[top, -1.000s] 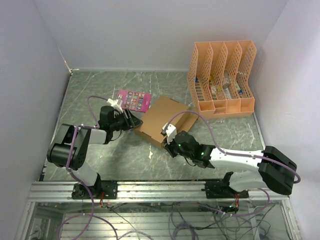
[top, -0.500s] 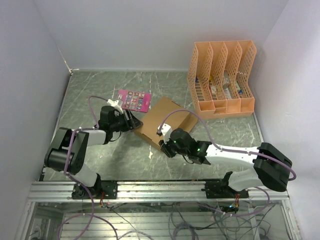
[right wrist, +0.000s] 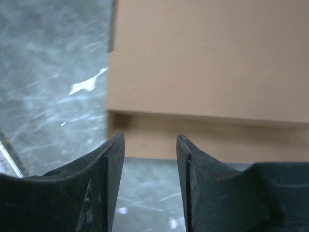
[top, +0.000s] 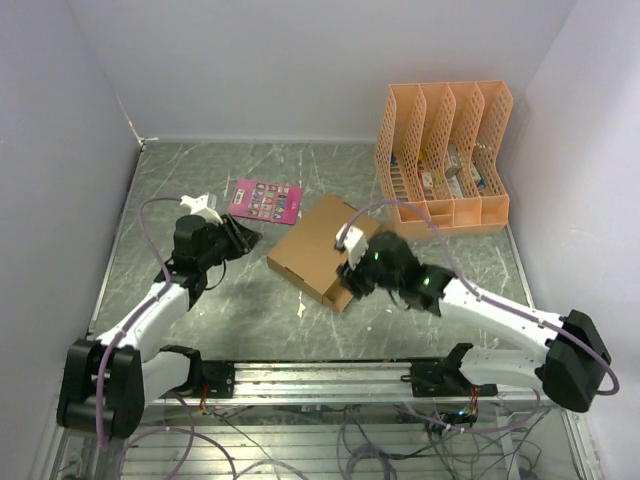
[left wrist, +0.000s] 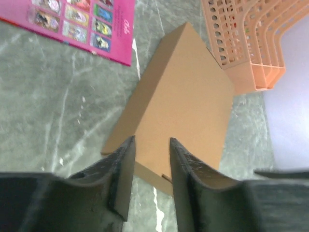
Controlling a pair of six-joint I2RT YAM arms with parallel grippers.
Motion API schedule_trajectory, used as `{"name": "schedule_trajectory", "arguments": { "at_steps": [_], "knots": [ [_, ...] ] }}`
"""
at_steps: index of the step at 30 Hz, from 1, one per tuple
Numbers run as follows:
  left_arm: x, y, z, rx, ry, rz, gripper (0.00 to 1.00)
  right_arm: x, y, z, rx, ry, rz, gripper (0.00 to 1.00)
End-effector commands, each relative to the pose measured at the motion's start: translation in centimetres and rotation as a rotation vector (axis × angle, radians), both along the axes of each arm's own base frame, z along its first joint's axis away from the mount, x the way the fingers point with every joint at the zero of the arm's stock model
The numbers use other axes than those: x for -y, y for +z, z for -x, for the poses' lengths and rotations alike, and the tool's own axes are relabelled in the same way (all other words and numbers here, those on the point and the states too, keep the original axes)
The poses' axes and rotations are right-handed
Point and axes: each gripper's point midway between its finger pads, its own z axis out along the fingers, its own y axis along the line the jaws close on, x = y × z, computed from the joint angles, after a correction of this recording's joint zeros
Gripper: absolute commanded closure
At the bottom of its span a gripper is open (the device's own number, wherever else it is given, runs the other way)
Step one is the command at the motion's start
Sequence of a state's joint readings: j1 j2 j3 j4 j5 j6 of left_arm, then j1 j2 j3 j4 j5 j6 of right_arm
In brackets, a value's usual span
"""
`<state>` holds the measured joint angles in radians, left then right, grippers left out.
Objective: Fold the paper box
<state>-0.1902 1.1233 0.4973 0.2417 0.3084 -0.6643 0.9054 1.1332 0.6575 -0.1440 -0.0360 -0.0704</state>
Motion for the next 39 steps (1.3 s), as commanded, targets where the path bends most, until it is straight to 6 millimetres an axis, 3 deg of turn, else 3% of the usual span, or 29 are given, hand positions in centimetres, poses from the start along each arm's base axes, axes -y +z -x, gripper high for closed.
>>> {"name": "schedule_trajectory", "arguments": {
  "at_steps": [1, 2, 4, 5, 6, 12, 19, 23, 27, 32, 39],
  "knots": [
    [0.5, -1.7, 3.4, -0.109, -0.012, 0.088, 0.63, 2.3, 2.8, -4.8, -0.055, 0.030, 0.025, 0.58],
    [0.7, -1.8, 4.1, -0.122, -0.016, 0.099, 0.69, 2.9, 3.0, -6.2, -0.098, 0.041, 0.035, 0.67],
    [1.0, -2.5, 5.3, -0.155, -0.013, 0.102, 0.76, 4.5, 3.3, -9.6, -0.182, 0.009, 0.086, 0.95],
    [1.2, -3.0, 5.7, -0.171, -0.007, 0.098, 0.79, 5.2, 4.4, -11.8, -0.187, -0.008, 0.114, 1.00],
    [1.6, -3.5, 6.1, -0.192, -0.009, 0.093, 0.81, 6.2, 3.1, -12.8, -0.237, -0.022, 0.158, 1.00],
    [3.4, -6.8, 7.5, -0.300, -0.004, 0.008, 0.83, 8.0, 3.6, -21.1, -0.046, -0.173, 0.254, 1.00],
    [3.6, -8.1, 6.2, -0.343, -0.006, -0.074, 0.81, 8.7, -1.0, -24.6, -0.043, -0.256, 0.323, 1.00],
    [4.0, -8.7, 5.1, -0.360, -0.024, -0.111, 0.80, 9.5, -3.9, -25.3, -0.063, -0.279, 0.375, 1.00],
    [4.3, -9.3, 4.3, -0.378, -0.037, -0.137, 0.80, 9.7, -5.4, -24.7, -0.099, -0.253, 0.386, 1.00],
    [3.1, -9.0, 2.4, -0.367, 0.009, -0.221, 0.77, 8.3, -5.8, -20.9, -0.168, -0.141, 0.303, 1.00],
    [0.0, -8.0, -0.6, -0.354, 0.084, -0.290, 0.74, 7.7, -5.4, -15.0, -0.282, -0.122, 0.183, 1.00]
  ]
}}
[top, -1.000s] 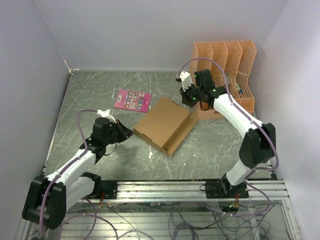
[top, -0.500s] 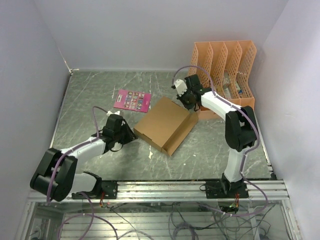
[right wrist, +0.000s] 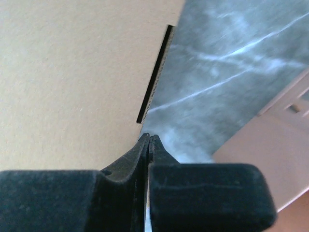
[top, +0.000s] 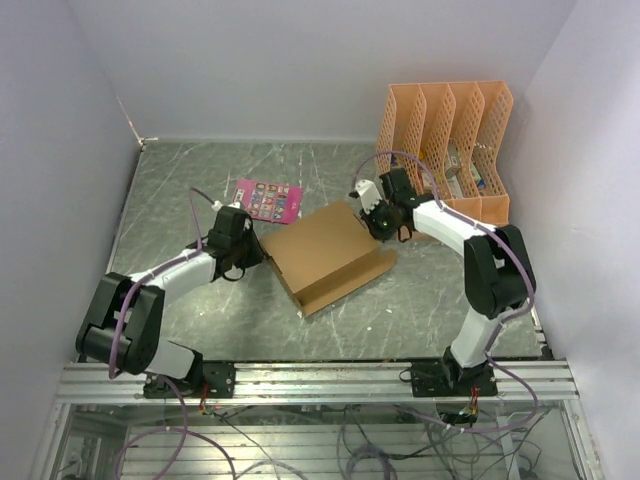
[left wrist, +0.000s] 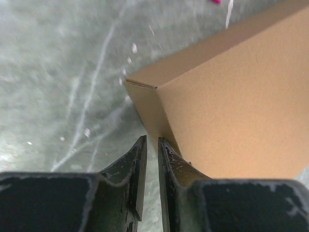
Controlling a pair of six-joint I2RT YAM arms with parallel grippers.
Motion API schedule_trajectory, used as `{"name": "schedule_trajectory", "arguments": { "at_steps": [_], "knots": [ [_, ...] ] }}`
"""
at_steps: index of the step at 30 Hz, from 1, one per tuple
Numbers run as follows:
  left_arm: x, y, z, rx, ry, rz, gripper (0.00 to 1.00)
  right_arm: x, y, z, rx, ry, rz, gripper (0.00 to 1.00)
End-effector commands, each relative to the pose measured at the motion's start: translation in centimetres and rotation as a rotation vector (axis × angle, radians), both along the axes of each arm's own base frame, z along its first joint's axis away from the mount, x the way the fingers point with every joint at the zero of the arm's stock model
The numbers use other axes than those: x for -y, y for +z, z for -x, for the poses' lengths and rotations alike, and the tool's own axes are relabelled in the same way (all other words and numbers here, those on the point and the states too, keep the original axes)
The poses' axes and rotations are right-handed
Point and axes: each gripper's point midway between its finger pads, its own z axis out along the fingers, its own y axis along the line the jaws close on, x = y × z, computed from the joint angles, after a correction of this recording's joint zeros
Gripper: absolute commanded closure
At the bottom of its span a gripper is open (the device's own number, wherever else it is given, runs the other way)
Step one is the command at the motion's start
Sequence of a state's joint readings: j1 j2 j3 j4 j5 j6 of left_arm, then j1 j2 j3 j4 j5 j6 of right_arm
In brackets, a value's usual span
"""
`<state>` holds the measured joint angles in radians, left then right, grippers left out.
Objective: Fold the paper box
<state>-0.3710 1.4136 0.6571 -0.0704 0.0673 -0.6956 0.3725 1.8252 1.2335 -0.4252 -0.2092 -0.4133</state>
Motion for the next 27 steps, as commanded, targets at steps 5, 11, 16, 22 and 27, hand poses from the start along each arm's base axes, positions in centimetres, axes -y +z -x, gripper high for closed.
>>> {"name": "schedule_trajectory", "arguments": {
  "at_steps": [5, 11, 16, 22, 27],
  "knots": [
    [-2.0, 1.5, -4.8, 0.040, -0.007, -0.083, 0.74, -1.8, 0.3, 8.8, -0.146, 0.050, -0.159, 1.00],
    [1.3, -0.2, -6.9, -0.010, -0.149, -0.015, 0.74, -3.0, 1.5, 14.4, -0.181, 0.198, -0.210, 1.00],
    [3.7, -0.6, -8.4, -0.021, -0.248, 0.009, 0.74, -3.5, 2.4, 16.8, -0.176, 0.318, -0.201, 0.99],
    [5.0, 1.4, -11.8, 0.008, -0.303, -0.054, 0.71, -1.9, 3.4, 17.2, -0.144, 0.388, -0.140, 0.92],
    [2.3, 5.4, -14.7, 0.070, -0.229, -0.161, 0.58, -0.4, 6.4, 15.2, -0.030, 0.341, -0.174, 0.73]
  ]
}}
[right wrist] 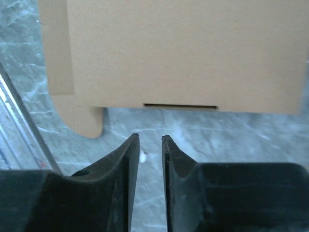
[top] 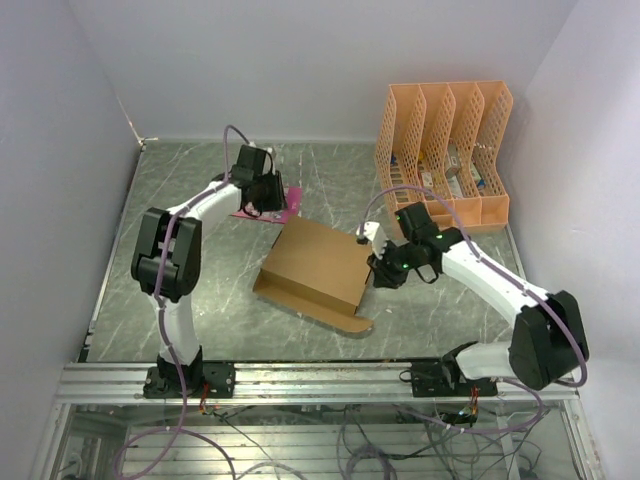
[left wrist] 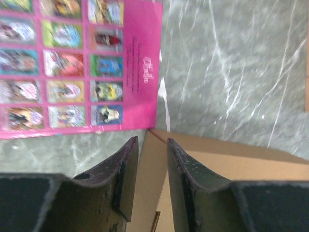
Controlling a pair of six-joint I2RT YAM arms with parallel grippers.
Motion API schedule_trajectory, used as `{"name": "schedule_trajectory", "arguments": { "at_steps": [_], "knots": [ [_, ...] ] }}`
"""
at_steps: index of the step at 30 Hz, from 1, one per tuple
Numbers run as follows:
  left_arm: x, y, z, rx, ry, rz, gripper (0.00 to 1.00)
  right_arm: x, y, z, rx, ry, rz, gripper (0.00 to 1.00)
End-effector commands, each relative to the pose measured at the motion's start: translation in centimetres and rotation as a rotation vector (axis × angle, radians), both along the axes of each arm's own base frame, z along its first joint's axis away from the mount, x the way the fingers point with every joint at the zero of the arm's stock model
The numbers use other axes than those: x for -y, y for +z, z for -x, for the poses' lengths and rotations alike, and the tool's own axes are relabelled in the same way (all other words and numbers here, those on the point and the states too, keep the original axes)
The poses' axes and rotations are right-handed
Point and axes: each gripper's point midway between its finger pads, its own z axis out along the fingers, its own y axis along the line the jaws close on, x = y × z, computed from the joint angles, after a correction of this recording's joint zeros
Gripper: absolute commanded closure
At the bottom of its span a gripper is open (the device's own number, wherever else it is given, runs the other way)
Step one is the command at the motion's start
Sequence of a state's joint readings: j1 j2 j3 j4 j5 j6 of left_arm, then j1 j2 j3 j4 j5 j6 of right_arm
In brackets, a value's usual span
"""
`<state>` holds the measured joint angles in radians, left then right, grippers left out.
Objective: Fold the paper box
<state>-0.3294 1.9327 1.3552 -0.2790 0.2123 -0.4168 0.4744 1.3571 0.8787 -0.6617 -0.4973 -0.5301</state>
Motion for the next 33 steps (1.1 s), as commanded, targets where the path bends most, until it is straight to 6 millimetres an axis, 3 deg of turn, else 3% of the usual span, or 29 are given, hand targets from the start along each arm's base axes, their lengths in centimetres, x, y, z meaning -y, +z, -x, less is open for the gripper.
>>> {"name": "schedule_trajectory", "arguments": {
  "at_steps": [1, 5, 7, 8, 9, 10, 11, 14, 19, 24, 29, 33],
  "knots": [
    [-3.0, 4.0, -1.5, 0.066, 0.048, -0.098, 0.55, 0.9, 4.1, -2.5, 0.150, -0.028, -0.059, 0.67],
    [-4.8, 6.7, 0.4, 0.121, 0.089, -0.104, 0.50, 0.6, 6.1, -5.6, 0.209, -0.123, -0.165, 0.45],
    [-5.4, 5.9, 3.4, 0.107, 0.104, -0.082, 0.47, 0.5, 6.7, -7.6, 0.201, -0.198, -0.225, 0.31],
    [-5.4, 6.9, 4.3, 0.130, 0.112, -0.054, 0.47, 0.4, 7.0, -8.5, 0.180, -0.222, -0.269, 0.24],
    [-5.8, 5.3, 6.5, 0.090, 0.128, -0.040, 0.46, 0.3, 7.2, -9.3, 0.147, -0.254, -0.311, 0.17],
    [-6.0, 5.9, 8.1, 0.108, 0.143, -0.008, 0.45, 0.2, 6.4, -10.2, 0.095, -0.276, -0.336, 0.14],
    [-6.3, 5.5, 9.8, 0.100, 0.162, 0.020, 0.44, -0.1, 7.5, -11.2, 0.086, -0.274, -0.376, 0.13],
    [-6.9, 4.8, 14.6, 0.086, 0.231, 0.126, 0.38, -0.9, 5.6, -13.3, -0.045, -0.277, -0.400, 0.07],
    [-6.9, 5.7, 19.9, 0.084, 0.333, 0.334, 0.28, -2.0, 2.6, -15.4, -0.186, -0.308, -0.412, 0.06],
    [-6.3, 5.0, 22.8, 0.003, 0.382, 0.467, 0.15, -2.2, 0.8, -14.9, -0.256, -0.329, -0.409, 0.09],
    [-5.0, 3.2, 22.8, -0.047, 0.401, 0.571, 0.09, -2.0, 0.1, -13.6, -0.279, -0.346, -0.406, 0.11],
    [-4.6, 1.9, 22.8, -0.096, 0.447, 0.545, 0.06, -1.9, -0.2, -12.8, -0.284, -0.353, -0.393, 0.14]
  ]
}}
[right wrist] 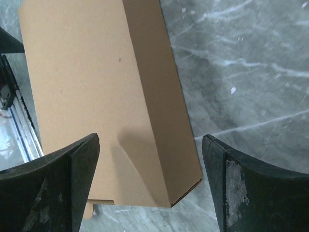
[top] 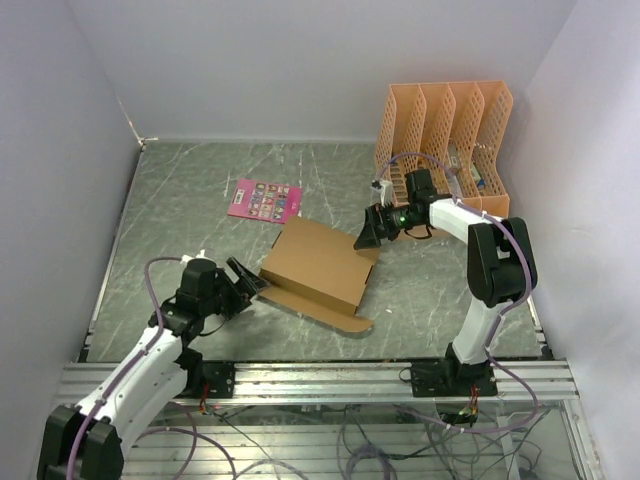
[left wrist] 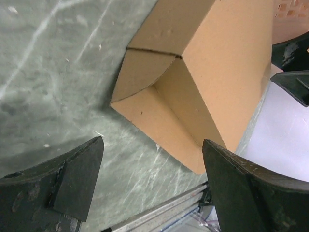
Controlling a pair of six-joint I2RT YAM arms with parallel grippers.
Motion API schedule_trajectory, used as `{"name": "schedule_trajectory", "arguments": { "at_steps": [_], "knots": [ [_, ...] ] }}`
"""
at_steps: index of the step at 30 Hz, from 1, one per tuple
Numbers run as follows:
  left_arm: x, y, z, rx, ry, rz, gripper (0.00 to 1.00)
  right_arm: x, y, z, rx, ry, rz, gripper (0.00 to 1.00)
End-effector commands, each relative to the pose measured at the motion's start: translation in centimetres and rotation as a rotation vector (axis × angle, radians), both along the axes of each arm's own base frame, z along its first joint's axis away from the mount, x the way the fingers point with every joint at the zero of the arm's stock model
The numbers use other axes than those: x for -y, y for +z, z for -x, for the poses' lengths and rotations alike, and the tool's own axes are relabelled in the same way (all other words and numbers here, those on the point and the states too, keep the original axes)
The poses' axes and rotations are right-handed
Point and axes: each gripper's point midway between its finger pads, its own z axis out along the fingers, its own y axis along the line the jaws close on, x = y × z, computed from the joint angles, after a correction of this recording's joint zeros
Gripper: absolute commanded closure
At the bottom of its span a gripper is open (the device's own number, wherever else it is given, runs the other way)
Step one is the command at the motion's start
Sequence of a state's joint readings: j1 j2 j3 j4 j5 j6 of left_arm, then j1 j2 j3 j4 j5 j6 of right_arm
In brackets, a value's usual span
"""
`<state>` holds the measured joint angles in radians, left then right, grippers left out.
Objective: Fold the paper box
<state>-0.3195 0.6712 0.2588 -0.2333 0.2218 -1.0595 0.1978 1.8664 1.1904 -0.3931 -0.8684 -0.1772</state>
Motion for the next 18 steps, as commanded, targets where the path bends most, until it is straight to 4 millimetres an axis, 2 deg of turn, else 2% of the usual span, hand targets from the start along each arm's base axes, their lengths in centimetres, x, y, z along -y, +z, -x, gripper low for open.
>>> {"name": "schedule_trajectory", "arguments": {
  "at_steps": [1, 8, 14, 18],
  "knots": [
    [1.8, 1.1, -0.6, -0.005, 0.019, 0.081, 0.06, -0.2, 0.9, 0.6, 0.014, -0.004, -0.012, 0.15],
    [3.1, 0.8, -1.3, 0.007, 0.051, 0.110, 0.05, -0.6, 0.9, 1.3, 0.000, -0.001, -0.013, 0.21],
    [3.3, -0.7, -1.6, -0.036, 0.085, 0.094, 0.04, -0.7, 0.7, 2.5, -0.019, 0.011, -0.016, 0.23],
    [3.4, -0.7, -1.8, -0.032, 0.101, 0.097, 0.04, -0.6, 0.4, 3.2, -0.027, 0.015, -0.012, 0.24]
  ]
}}
